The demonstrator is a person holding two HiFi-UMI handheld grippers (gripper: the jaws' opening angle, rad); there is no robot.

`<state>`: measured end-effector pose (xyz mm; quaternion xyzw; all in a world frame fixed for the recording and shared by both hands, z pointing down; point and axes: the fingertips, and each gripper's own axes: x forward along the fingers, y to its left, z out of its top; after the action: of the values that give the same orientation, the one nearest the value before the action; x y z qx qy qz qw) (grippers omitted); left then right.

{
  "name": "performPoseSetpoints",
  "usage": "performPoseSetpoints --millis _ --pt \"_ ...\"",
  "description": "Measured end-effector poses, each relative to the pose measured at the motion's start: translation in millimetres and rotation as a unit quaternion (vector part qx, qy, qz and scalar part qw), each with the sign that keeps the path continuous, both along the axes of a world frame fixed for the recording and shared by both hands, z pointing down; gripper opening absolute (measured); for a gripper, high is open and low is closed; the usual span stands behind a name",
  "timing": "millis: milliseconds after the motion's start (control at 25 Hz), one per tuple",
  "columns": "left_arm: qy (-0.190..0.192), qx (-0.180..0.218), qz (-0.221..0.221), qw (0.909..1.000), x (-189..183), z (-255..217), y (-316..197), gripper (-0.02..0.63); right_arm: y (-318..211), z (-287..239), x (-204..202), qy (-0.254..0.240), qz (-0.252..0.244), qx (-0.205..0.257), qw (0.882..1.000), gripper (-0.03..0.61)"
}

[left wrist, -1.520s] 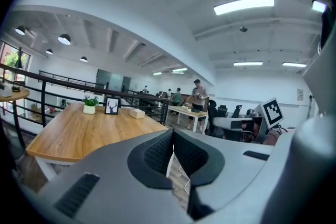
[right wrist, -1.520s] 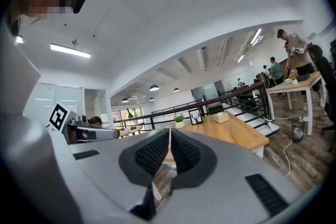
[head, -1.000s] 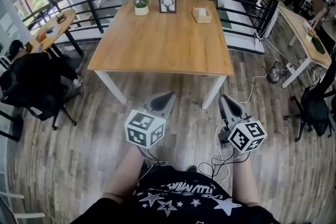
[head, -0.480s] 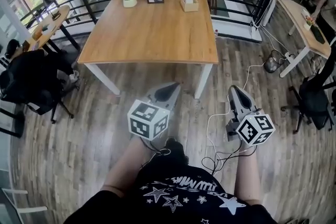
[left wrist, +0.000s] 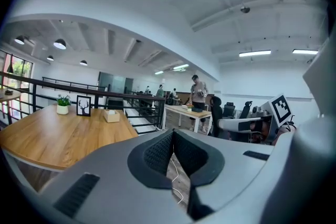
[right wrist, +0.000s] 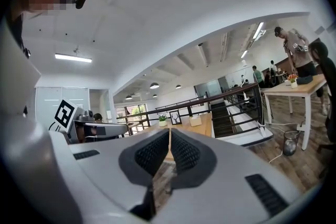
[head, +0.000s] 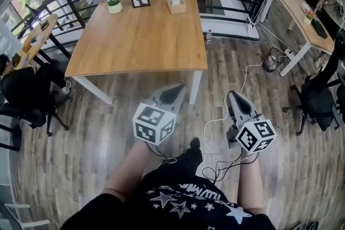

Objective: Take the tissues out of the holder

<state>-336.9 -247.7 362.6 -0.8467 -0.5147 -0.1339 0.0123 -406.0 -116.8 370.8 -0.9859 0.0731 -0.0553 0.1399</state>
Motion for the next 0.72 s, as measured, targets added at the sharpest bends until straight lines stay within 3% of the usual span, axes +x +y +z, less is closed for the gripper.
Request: performPoseSetpoints --millis 480,720 --pt "-0.018 -0.004 -0.05 0.9986 100.8 10.0 103.3 0.014 115.0 3.8 105.0 -0.016 -0.045 0.001 0.999 0.02" --pt "-0.013 -0.006 -0.069 0.9975 142.6 3.1 131.4 0.014 145.8 -2.7 156.3 -0.016 -0.067 0.007 0.998 0.02"
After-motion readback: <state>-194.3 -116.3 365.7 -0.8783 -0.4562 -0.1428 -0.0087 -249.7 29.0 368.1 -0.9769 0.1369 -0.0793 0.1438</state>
